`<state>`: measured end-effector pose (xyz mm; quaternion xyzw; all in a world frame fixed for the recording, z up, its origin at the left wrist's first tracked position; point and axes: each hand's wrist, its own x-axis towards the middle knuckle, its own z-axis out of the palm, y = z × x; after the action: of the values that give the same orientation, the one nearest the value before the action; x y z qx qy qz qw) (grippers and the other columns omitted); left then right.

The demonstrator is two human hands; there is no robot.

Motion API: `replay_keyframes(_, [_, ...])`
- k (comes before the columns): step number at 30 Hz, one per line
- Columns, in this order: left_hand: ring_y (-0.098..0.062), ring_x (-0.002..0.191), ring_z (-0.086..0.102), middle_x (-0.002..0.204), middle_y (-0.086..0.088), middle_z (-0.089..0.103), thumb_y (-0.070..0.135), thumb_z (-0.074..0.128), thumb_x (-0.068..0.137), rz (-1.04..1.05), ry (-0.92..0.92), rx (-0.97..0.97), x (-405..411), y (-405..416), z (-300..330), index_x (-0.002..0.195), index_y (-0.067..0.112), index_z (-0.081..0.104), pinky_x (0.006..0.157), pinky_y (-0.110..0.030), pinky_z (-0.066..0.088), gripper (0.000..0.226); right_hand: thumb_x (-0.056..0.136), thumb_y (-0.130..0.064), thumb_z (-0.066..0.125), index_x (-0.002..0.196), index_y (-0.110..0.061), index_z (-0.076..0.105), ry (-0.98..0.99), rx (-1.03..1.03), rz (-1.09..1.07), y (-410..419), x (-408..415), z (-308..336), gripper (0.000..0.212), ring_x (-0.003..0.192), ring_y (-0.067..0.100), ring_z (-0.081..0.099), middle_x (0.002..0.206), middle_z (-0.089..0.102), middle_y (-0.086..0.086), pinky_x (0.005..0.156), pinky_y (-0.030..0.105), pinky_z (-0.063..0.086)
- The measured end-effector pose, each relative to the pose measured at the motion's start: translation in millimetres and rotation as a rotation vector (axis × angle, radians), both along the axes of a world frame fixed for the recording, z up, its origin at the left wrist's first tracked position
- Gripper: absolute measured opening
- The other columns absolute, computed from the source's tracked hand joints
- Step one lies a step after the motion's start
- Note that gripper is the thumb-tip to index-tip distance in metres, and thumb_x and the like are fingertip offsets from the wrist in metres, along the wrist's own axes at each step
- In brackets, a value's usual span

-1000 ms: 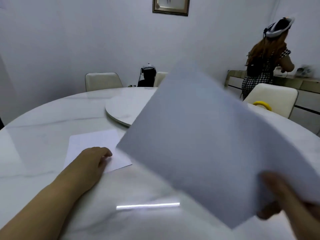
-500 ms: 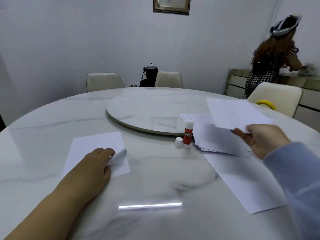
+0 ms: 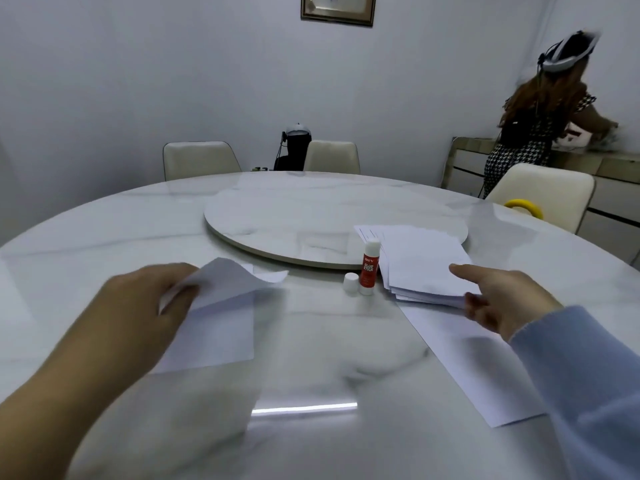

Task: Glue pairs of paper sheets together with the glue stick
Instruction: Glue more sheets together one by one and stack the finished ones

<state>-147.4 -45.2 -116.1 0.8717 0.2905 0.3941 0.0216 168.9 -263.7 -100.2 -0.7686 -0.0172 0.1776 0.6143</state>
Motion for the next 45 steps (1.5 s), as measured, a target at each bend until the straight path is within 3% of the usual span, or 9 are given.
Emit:
replay_keyframes(5, [0.000, 0.090, 0.064, 0.097, 0.022, 0.068, 0.071, 0.048, 0.080, -0.420, 0.016, -0.293, -24.5, -7.7, -0.9, 0.090, 0.048, 0.068, 0.075, -0.022, 0.052, 0.032, 0.075, -0.046, 0.077, 0.125, -0.017, 0.054, -0.650, -0.248, 0.132, 20.7, -29.2, -0.5, 0.062, 0.096, 0.019, 0.050, 0.108, 0.047, 0.000, 0.077, 0.030, 0.040])
replay_keyframes(11, [0.017, 0.113, 0.046, 0.117, 0.033, 0.055, 0.056, 0.061, 0.073, -0.596, 0.364, -0.255, -9.1, -33.2, -15.4, 0.075, 0.067, 0.062, 0.105, -0.028, 0.033, 0.011, 0.074, -0.048, 0.076, 0.128, -0.017, 0.057, -0.651, -0.374, 0.383, 79.1, -35.2, -6.1, 0.065, 0.130, 0.026, 0.034, 0.137, 0.034, 0.005, 0.101, 0.042, 0.044])
replay_keyframes(15, [0.036, 0.119, -0.008, 0.129, 0.046, 0.019, 0.026, 0.059, 0.086, -0.563, 0.766, -0.385, -6.9, -26.7, -23.2, 0.093, 0.085, 0.027, 0.111, -0.026, -0.012, 0.067, 0.077, -0.053, 0.071, 0.122, -0.015, 0.060, -0.648, -0.484, 0.336, 95.8, -30.6, -11.6, 0.061, 0.125, 0.029, 0.037, 0.130, 0.039, 0.011, 0.102, 0.040, 0.040])
replay_keyframes(22, [0.021, 0.134, 0.005, 0.137, 0.053, 0.014, -0.012, 0.025, 0.069, -0.438, 0.592, -0.413, -15.9, -12.5, -21.9, 0.116, 0.075, 0.034, 0.115, -0.024, 0.015, 0.099, 0.078, -0.036, 0.076, 0.089, -0.011, 0.068, -0.633, -0.288, 0.193, 99.1, -30.5, -15.5, 0.028, 0.114, 0.027, 0.048, 0.115, 0.058, 0.010, 0.091, 0.039, 0.046])
replay_keyframes(28, [0.009, 0.121, 0.032, 0.138, 0.030, 0.035, 0.028, 0.041, 0.097, -0.252, 0.312, -0.376, 29.8, -41.9, -6.3, 0.122, 0.051, 0.045, 0.095, -0.010, 0.020, 0.034, 0.094, -0.030, 0.059, 0.090, -0.025, 0.056, -0.788, 0.124, 0.250, 60.4, -39.3, 17.0, 0.007, 0.070, 0.002, 0.053, 0.079, 0.060, -0.014, 0.061, 0.021, 0.037])
replay_keyframes(32, [-0.003, 0.142, 0.008, 0.157, 0.014, 0.012, 0.048, 0.035, 0.096, -0.407, 0.469, -0.355, 94.0, -100.2, -17.9, 0.147, 0.037, 0.021, 0.110, -0.019, 0.006, 0.054, 0.094, -0.030, 0.059, 0.115, -0.031, 0.056, -0.783, 0.080, 0.376, 27.4, -39.7, 28.9, 0.021, 0.063, 0.007, 0.063, 0.081, 0.061, -0.010, 0.060, 0.026, 0.054])
replay_keyframes(39, [-0.013, 0.126, 0.033, 0.133, 0.009, 0.040, 0.051, 0.040, 0.093, -0.351, 0.519, -0.258, 108.8, -106.4, -36.1, 0.130, 0.031, 0.044, 0.100, -0.027, 0.029, 0.042, 0.049, -0.036, 0.091, 0.075, -0.021, 0.074, -0.581, 0.138, 0.273, -15.3, -50.1, 6.5, 0.034, 0.066, 0.008, 0.065, 0.069, 0.071, -0.005, 0.060, 0.022, 0.050])
replay_keyframes(42, [-0.010, 0.144, 0.008, 0.157, 0.012, 0.012, 0.047, 0.031, 0.097, -0.362, 0.591, -0.255, 106.9, -107.4, -47.0, 0.148, 0.033, 0.020, 0.115, -0.026, 0.006, 0.054, 0.056, -0.018, 0.091, 0.080, -0.017, 0.075, -0.473, 0.160, 0.347, -10.2, -57.8, -12.9, 0.029, 0.080, 0.014, 0.068, 0.078, 0.074, -0.004, 0.070, 0.026, 0.052])
replay_keyframes(45, [-0.006, 0.144, -0.010, 0.158, 0.013, -0.010, 0.045, 0.020, 0.099, -0.344, 0.697, -0.225, 108.6, -106.6, -50.9, 0.150, 0.033, -0.002, 0.116, -0.029, -0.008, 0.057, 0.076, -0.021, 0.080, 0.084, -0.017, 0.068, -0.533, 0.103, 0.381, -1.8, -62.8, -27.7, 0.015, 0.059, 0.007, 0.063, 0.066, 0.071, -0.006, 0.061, 0.025, 0.048])
